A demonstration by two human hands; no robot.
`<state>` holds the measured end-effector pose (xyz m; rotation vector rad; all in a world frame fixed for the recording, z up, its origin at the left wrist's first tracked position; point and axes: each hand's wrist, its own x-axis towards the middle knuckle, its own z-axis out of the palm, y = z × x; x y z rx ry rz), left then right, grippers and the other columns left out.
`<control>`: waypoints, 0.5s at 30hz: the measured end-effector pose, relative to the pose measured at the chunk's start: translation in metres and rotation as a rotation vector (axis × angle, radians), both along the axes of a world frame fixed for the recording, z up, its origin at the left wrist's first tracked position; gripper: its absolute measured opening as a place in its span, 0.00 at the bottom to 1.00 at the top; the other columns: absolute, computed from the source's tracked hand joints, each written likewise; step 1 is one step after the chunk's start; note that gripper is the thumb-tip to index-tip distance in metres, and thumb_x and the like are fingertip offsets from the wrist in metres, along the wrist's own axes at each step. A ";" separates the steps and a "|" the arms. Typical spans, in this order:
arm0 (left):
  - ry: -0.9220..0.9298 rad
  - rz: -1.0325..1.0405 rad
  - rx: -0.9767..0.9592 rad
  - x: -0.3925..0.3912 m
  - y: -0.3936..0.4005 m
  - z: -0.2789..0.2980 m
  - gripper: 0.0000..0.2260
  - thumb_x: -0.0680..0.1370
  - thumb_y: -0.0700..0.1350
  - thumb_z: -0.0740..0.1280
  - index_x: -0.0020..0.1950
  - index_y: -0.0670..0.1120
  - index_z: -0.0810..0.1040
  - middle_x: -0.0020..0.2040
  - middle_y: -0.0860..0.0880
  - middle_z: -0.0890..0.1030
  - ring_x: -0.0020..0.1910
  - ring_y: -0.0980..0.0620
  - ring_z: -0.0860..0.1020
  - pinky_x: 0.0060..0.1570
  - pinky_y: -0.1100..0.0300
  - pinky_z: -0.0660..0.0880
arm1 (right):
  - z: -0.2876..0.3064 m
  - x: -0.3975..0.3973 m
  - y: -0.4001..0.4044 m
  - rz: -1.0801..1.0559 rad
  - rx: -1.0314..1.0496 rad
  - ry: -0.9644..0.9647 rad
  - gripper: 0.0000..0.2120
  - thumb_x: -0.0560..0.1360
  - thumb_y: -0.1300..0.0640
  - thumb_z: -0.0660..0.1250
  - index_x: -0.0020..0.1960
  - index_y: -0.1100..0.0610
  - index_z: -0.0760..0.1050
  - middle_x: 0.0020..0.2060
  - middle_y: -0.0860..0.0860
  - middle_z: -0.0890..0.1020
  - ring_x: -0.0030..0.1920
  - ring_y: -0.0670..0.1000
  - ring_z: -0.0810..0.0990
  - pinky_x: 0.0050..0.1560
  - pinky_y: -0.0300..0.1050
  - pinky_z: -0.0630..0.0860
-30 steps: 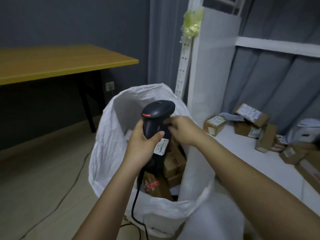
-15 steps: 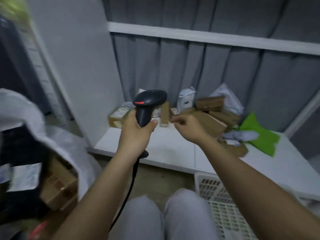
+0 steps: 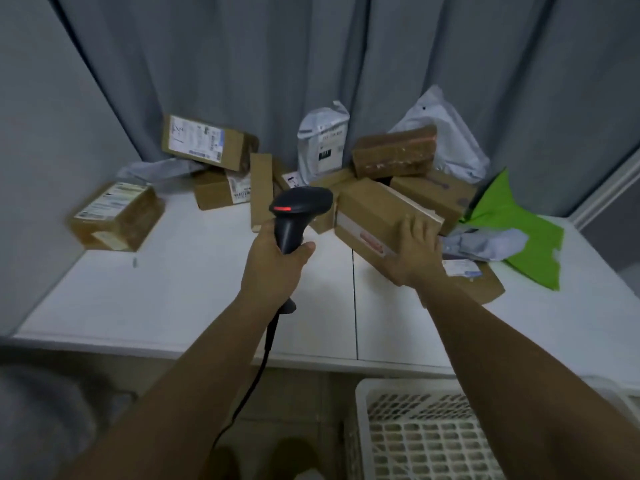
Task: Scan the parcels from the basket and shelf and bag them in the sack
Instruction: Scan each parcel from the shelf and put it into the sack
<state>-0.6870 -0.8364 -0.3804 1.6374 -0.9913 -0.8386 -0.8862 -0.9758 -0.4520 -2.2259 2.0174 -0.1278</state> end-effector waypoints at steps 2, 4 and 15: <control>0.012 -0.006 0.015 0.002 -0.009 -0.016 0.13 0.76 0.40 0.70 0.57 0.46 0.71 0.46 0.50 0.77 0.48 0.47 0.78 0.53 0.48 0.77 | -0.017 0.005 -0.005 -0.047 -0.063 0.051 0.41 0.74 0.44 0.67 0.77 0.60 0.51 0.75 0.61 0.56 0.76 0.64 0.50 0.74 0.64 0.46; 0.032 -0.002 0.029 0.003 -0.014 -0.027 0.11 0.76 0.40 0.70 0.55 0.48 0.71 0.45 0.51 0.77 0.46 0.48 0.78 0.52 0.49 0.78 | -0.028 0.008 -0.001 0.003 -0.262 0.040 0.27 0.72 0.50 0.71 0.66 0.61 0.69 0.65 0.63 0.69 0.70 0.66 0.61 0.72 0.67 0.54; 0.040 0.039 0.061 0.009 0.008 -0.042 0.11 0.76 0.40 0.70 0.55 0.47 0.73 0.49 0.44 0.80 0.47 0.45 0.79 0.49 0.50 0.78 | -0.027 0.030 0.043 0.221 -0.268 0.058 0.52 0.59 0.45 0.77 0.76 0.57 0.57 0.62 0.62 0.71 0.59 0.64 0.71 0.55 0.57 0.71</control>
